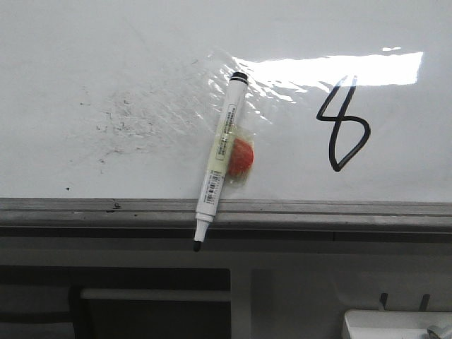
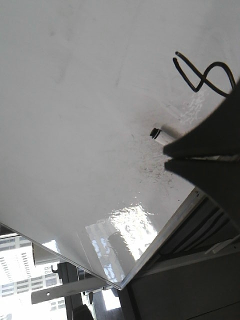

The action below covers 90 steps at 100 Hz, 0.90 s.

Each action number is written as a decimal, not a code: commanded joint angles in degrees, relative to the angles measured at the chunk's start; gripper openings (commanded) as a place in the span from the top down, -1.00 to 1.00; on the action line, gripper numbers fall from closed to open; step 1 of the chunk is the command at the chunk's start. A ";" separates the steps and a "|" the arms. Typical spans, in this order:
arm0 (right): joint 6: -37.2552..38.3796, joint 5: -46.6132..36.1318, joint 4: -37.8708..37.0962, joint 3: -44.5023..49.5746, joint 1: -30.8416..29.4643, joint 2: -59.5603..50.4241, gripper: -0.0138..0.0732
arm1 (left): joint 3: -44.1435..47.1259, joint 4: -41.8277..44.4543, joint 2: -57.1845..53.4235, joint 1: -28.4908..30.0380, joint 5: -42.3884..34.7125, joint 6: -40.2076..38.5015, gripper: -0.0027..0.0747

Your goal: Write number 8 on whiteboard

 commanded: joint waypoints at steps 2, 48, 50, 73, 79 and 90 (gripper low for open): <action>-0.63 1.40 -0.64 -1.52 -0.14 0.44 0.83 | -0.87 -1.74 0.67 -0.02 1.63 -0.21 0.98; -0.63 1.31 -0.64 -1.52 -0.14 0.44 0.83 | 7.59 56.70 0.42 0.34 9.06 -41.00 0.98; -0.63 1.31 -0.64 -1.52 -0.14 0.44 0.83 | 8.16 63.14 0.29 0.65 8.88 -48.93 0.98; -0.63 1.31 -0.64 -1.52 -0.14 0.44 0.83 | 13.07 109.20 -2.15 8.21 4.25 -99.64 0.98; -0.63 1.31 -0.64 -1.52 -0.14 0.44 0.83 | 14.83 107.46 -3.19 10.95 3.61 -99.64 0.98; -0.63 1.31 -0.64 -1.52 -0.14 0.44 0.83 | 17.62 101.85 -5.16 14.91 4.57 -103.40 0.98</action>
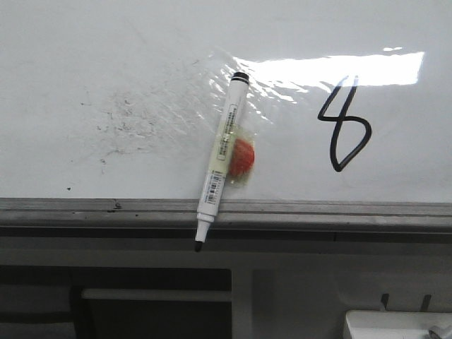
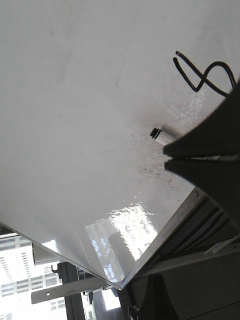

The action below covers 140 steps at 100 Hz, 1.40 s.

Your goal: Write number 8 on whiteboard

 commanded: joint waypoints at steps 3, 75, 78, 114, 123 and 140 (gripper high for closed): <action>-0.54 1.31 -0.64 -1.52 -0.14 0.44 0.83 | 2.18 -1.25 -1.03 3.43 -3.14 -5.94 0.98; -0.54 1.31 -0.64 -1.52 -0.14 0.44 0.83 | 2.30 -14.69 -1.97 7.36 10.91 -6.49 0.98; -0.54 1.31 -0.64 -1.52 -0.14 0.44 0.83 | 2.30 -14.69 -1.97 7.36 10.91 -6.49 0.98; -0.54 1.00 -0.64 -1.52 -0.14 0.44 0.83 | 2.30 -14.69 -1.97 7.36 10.91 -6.49 0.98; -0.54 1.11 -0.89 -1.12 -0.14 0.56 0.83 | 2.30 -14.69 -1.97 7.36 10.91 -6.49 0.98; -0.54 -6.84 -4.62 0.96 -2.53 0.44 0.83 | 2.30 -14.69 -1.97 7.36 10.91 -6.49 0.98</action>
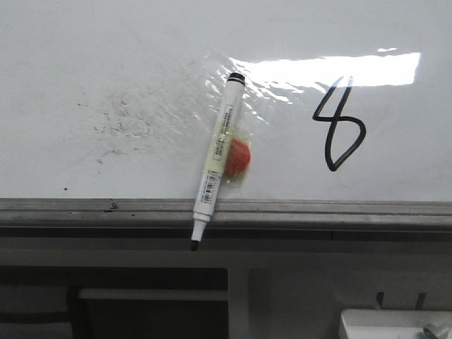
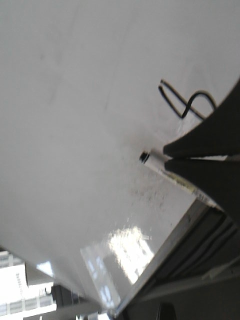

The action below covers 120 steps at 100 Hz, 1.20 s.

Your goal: Write number 8 on whiteboard

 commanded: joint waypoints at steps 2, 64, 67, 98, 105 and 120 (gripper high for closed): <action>-0.54 -2.33 -4.92 -0.09 -1.96 0.44 0.83 | 2.30 -0.90 0.57 0.11 -1.80 -0.55 0.98; 46.06 11.91 -50.43 8.10 -27.47 1.63 0.83 | 2.30 -0.90 0.57 0.11 -1.80 -0.55 0.98; 50.11 14.02 -55.36 8.52 -28.78 1.63 0.83 | 2.30 -0.90 0.57 0.11 -1.80 -0.55 0.98; 65.02 21.43 -69.94 11.12 -43.69 1.63 0.83 | 2.30 -0.90 0.57 0.11 -1.80 -0.55 0.98; 65.02 20.28 -69.00 11.81 -44.32 1.63 0.83 | 2.30 -0.90 0.57 0.11 -1.80 -0.55 0.98; 73.36 16.91 -79.87 13.11 -44.32 1.63 0.83 | 2.30 -0.90 0.57 0.11 -1.80 -0.55 0.98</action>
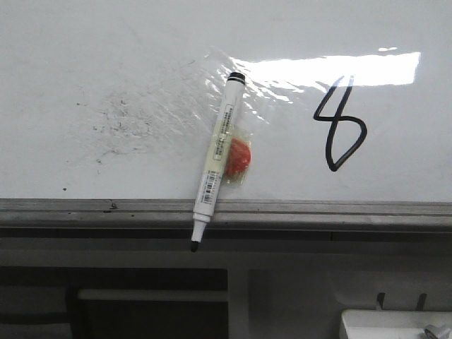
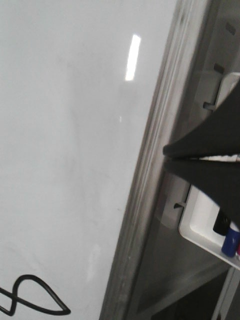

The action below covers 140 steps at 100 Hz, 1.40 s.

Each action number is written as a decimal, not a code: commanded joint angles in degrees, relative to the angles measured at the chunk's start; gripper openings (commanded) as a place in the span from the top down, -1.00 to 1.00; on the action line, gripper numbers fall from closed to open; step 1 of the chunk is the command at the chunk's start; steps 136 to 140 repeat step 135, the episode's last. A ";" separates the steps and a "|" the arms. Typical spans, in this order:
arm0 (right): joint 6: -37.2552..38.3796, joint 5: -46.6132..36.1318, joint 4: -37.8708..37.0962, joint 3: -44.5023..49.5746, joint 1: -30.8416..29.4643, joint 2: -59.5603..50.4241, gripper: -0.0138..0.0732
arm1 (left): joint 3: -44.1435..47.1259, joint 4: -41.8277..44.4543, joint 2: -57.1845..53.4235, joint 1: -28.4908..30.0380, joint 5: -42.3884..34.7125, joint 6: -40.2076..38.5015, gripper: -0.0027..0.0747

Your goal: Write number 8 on whiteboard

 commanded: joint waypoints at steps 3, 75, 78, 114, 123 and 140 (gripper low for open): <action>14.98 -5.74 -15.85 0.77 -0.45 1.09 0.83 | 2.30 -0.78 0.57 0.11 -1.80 -0.25 0.98; 43.76 5.56 -47.14 0.77 -0.45 -9.33 0.83 | 2.30 -0.78 0.57 0.11 -1.80 -0.25 0.98; 43.76 5.99 -47.14 0.77 -0.45 -10.21 0.83 | 2.30 -0.78 0.57 0.11 -1.80 -0.25 0.98; 43.76 5.58 -47.14 0.77 -0.45 -13.79 0.83 | 2.30 -0.78 0.57 0.11 -1.80 -0.25 0.98; 43.76 5.58 -47.14 0.77 -0.45 -13.79 0.83 | 2.30 -0.78 0.57 0.11 -1.80 -0.25 0.98; 43.76 5.58 -47.14 0.77 -0.45 -13.79 0.83 | 2.30 -0.78 0.57 0.11 -1.80 -0.25 0.98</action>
